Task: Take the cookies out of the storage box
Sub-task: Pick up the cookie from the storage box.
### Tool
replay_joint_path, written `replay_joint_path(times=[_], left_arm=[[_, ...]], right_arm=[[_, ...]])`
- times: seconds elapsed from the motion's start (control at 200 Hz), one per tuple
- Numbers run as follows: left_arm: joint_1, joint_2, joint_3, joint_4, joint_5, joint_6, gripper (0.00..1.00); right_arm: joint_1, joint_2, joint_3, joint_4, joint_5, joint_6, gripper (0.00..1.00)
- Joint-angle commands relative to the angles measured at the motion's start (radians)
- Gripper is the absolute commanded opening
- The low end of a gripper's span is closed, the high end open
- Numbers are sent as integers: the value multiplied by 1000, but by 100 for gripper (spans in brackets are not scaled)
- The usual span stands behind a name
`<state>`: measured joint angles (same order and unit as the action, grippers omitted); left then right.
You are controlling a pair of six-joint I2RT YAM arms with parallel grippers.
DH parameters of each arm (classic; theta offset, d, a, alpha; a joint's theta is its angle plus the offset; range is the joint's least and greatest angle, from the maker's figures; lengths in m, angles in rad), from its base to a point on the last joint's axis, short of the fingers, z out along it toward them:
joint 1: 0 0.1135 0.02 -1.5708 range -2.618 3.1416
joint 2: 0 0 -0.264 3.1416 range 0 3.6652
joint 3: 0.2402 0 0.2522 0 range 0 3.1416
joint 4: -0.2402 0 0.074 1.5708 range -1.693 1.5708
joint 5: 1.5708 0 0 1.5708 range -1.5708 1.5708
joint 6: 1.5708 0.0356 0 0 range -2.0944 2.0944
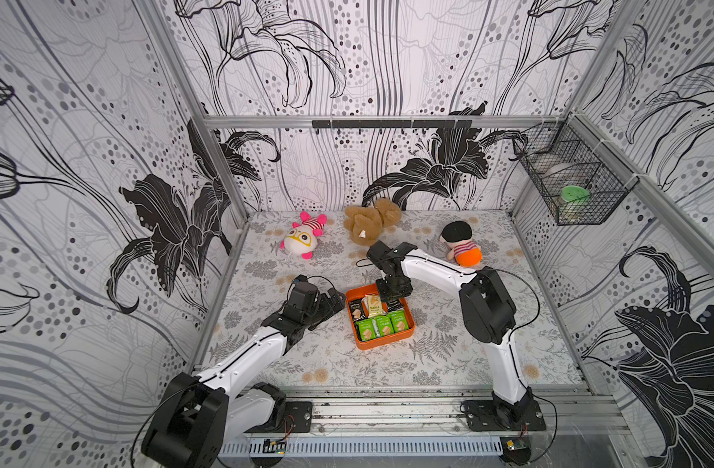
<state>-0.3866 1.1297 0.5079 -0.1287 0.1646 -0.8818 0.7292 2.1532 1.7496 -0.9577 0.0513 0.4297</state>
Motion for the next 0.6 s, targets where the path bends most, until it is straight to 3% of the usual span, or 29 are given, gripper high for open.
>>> replay_joint_path(times=[0.0,0.395,0.596], left_arm=[[-5,-19,12,11,-22,3,97],[-5,-63,-12,8,-36,-28,97],[-5,-77,-15,2,-47,-36,97]], right_arm=[[3,15,-7,-3,-1,6,53],[3,38,-12,-2,7,-13,53],[3,20,-7,-7,18,-21,43]])
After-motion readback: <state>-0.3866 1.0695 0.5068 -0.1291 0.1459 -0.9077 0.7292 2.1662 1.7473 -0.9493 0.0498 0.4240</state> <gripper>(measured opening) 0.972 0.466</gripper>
